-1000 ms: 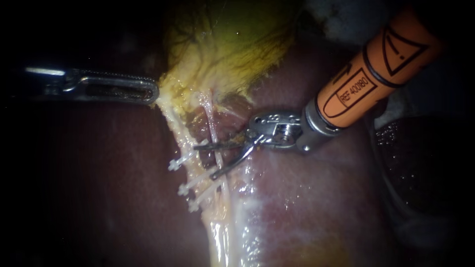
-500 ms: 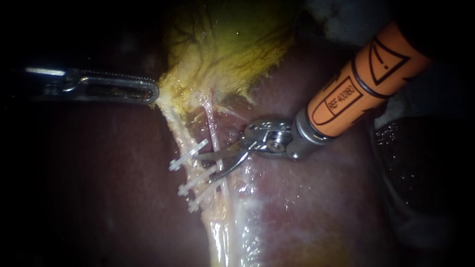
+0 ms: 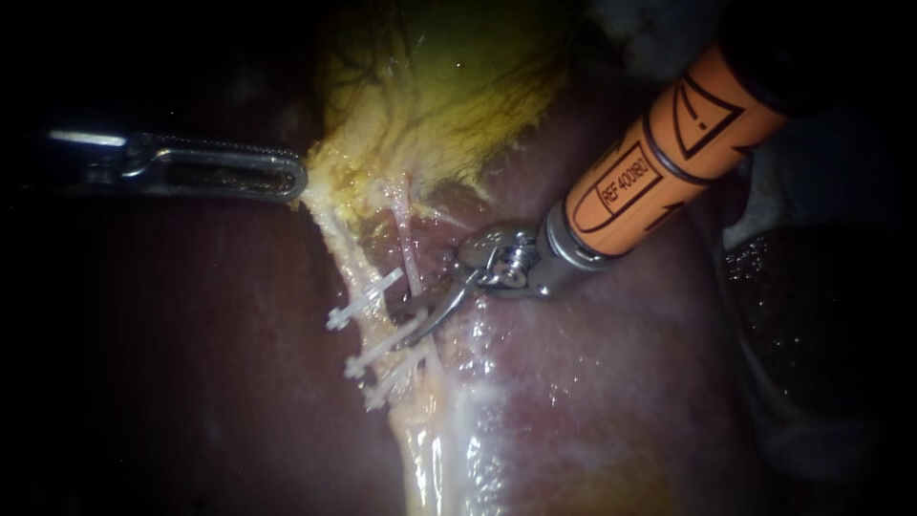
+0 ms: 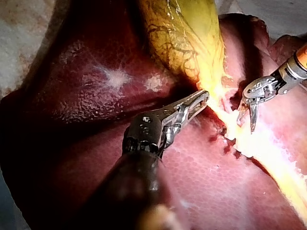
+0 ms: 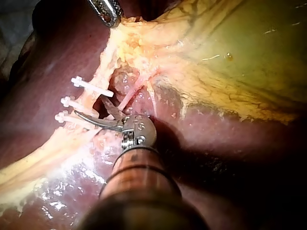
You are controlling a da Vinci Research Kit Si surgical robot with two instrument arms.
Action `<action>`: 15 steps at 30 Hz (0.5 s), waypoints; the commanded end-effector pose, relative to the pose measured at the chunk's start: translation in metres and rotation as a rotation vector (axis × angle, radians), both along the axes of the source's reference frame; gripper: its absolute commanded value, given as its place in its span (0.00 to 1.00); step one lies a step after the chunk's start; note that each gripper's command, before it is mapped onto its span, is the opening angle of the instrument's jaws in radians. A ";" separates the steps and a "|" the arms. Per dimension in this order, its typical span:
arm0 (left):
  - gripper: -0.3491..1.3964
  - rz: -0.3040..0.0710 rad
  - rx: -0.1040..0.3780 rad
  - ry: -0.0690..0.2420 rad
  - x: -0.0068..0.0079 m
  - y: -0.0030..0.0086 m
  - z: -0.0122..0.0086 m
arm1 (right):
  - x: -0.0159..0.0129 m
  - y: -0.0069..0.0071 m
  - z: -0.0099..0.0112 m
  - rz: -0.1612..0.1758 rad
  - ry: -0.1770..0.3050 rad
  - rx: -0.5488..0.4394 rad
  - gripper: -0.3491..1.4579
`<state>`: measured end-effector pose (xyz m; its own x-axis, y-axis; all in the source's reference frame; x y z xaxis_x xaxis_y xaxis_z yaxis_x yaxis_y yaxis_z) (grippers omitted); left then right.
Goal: Go to the cutting position left tube
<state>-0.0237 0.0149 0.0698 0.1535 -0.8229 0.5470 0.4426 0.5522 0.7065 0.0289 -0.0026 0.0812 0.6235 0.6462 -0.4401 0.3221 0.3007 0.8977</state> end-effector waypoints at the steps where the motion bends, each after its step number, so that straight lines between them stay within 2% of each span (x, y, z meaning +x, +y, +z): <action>1: 0.00 0.000 0.000 0.001 0.0000 0.0000 0.0000 | 0.0000 0.0001 0.0001 0.002 0.003 0.002 0.74; 11: 0.00 -0.001 0.000 0.001 -0.0001 0.0000 0.0001 | 0.0010 0.0007 0.0006 0.029 0.022 0.050 0.74; 15: 0.00 -0.001 0.000 0.001 -0.0001 0.0000 0.0001 | 0.0018 0.0005 0.0007 0.027 0.029 0.069 0.74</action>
